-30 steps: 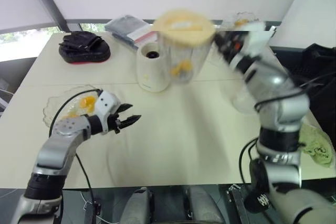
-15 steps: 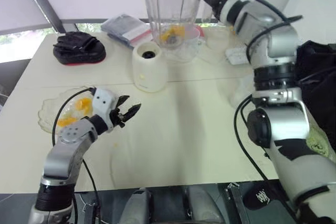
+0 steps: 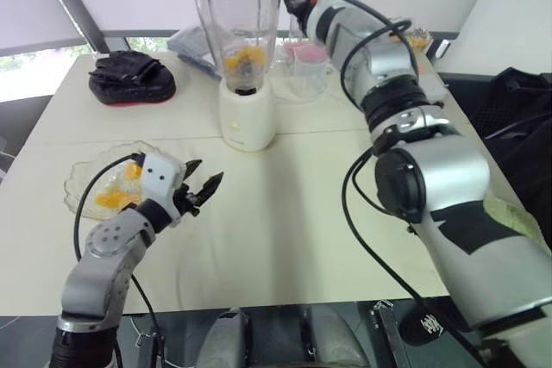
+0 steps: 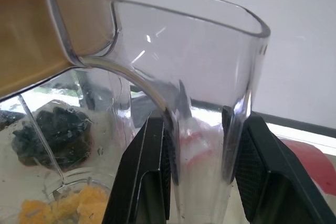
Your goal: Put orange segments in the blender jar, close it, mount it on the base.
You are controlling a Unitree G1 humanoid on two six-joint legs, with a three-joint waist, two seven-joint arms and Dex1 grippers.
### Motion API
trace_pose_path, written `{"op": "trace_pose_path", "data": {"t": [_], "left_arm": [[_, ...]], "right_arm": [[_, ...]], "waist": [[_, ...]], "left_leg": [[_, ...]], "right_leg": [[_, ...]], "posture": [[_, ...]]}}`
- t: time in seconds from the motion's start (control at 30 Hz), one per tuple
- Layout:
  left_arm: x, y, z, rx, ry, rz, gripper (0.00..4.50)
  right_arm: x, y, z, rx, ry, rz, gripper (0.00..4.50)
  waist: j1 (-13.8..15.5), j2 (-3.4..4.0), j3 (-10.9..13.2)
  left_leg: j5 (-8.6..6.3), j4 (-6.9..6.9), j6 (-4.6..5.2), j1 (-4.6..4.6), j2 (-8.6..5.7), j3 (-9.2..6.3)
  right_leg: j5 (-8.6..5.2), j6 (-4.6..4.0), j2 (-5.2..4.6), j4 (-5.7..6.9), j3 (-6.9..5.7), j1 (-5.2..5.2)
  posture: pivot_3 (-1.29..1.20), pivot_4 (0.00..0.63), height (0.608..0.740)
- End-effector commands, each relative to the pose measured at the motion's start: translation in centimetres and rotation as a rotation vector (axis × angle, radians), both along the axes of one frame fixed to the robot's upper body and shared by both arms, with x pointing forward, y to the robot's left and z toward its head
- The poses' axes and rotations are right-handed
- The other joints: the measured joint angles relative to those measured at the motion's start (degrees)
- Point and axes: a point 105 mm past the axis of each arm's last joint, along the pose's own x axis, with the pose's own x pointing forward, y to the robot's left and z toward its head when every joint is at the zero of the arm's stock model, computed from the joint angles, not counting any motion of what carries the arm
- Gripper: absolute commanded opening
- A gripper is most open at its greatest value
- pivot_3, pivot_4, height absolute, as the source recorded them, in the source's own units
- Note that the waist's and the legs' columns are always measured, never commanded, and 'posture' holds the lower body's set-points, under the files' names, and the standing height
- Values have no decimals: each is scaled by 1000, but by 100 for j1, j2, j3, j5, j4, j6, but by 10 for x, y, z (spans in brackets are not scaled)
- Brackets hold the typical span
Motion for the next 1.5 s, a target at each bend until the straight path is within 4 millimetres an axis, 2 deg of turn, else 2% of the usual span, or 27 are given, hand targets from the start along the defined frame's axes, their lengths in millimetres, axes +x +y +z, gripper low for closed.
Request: {"op": "trace_pose_path", "data": {"t": [0.03, 0.33, 0.63, 0.83, 1.0, 1.37, 1.4, 1.43, 1.5], "left_arm": [[-3, 2, 13, 23, -50, 8, 2786], [-4, 2, 13, 36, -45, 2, 2786], [-7, 1, 10, 51, -36, -1, 2786], [-5, 0, 8, 51, -29, -9, 2786], [-4, -2, 8, 53, -22, -25, 2786], [3, -4, 8, 62, -22, -60, 2786], [3, -5, 8, 61, -23, -62, 2849], [3, -5, 8, 60, -23, -63, 2849], [3, -5, 8, 60, -23, -63, 2849]], "right_arm": [[-7, 6, 35, 65, -102, -26, 1137], [-2, 12, 11, 23, -62, -65, 1137], [3, 14, -16, 41, 49, -103, 1137], [4, 19, -46, 28, 141, -123, 1137], [4, 19, -53, 5, 150, -125, 1137], [3, 20, -50, -76, 104, -89, 1137], [3, 20, -50, -76, 105, -89, 2088], [3, 19, -50, -77, 105, -89, 2425], [3, 20, -50, -81, 105, -85, 3479]], "waist": [[-1, 0, 0], [-32, 0, 0], [-46, 0, 0], [-131, -2, -2], [-138, -3, -3], [-138, -3, -3], [-138, -3, -3], [-139, -3, -3], [-139, -3, -3]], "left_leg": [[0, 0, 0, 0, 0, 0], [0, -1, -1, 0, 0, 0], [1, 0, -1, 0, 0, 0], [2, 2, -3, 6, 0, 0], [2, 2, -3, 32, 0, 0], [1, 0, -3, 53, 0, 0], [1, 0, -3, 54, 0, 0], [1, -1, -3, 56, 0, 0], [1, -1, -3, 56, 0, 0]], "right_leg": [[0, 0, 0, 0, 0, 0], [0, 0, 0, 1, -1, -2], [0, 0, 0, 2, -1, -1], [0, 0, 1, 9, -1, 5], [0, 0, 2, 11, 0, 29], [0, 0, 2, 10, 1, 49], [0, 0, 2, 10, 1, 49], [0, 0, 2, 9, 1, 52], [0, 0, 2, 8, 1, 52]], "posture": [[0, 150, 740], [0, 150, 740], [0, 150, 740], [0, 150, 740], [0, 150, 740], [0, 150, 740], [0, 150, 740], [0, 150, 740], [0, 150, 740]]}}
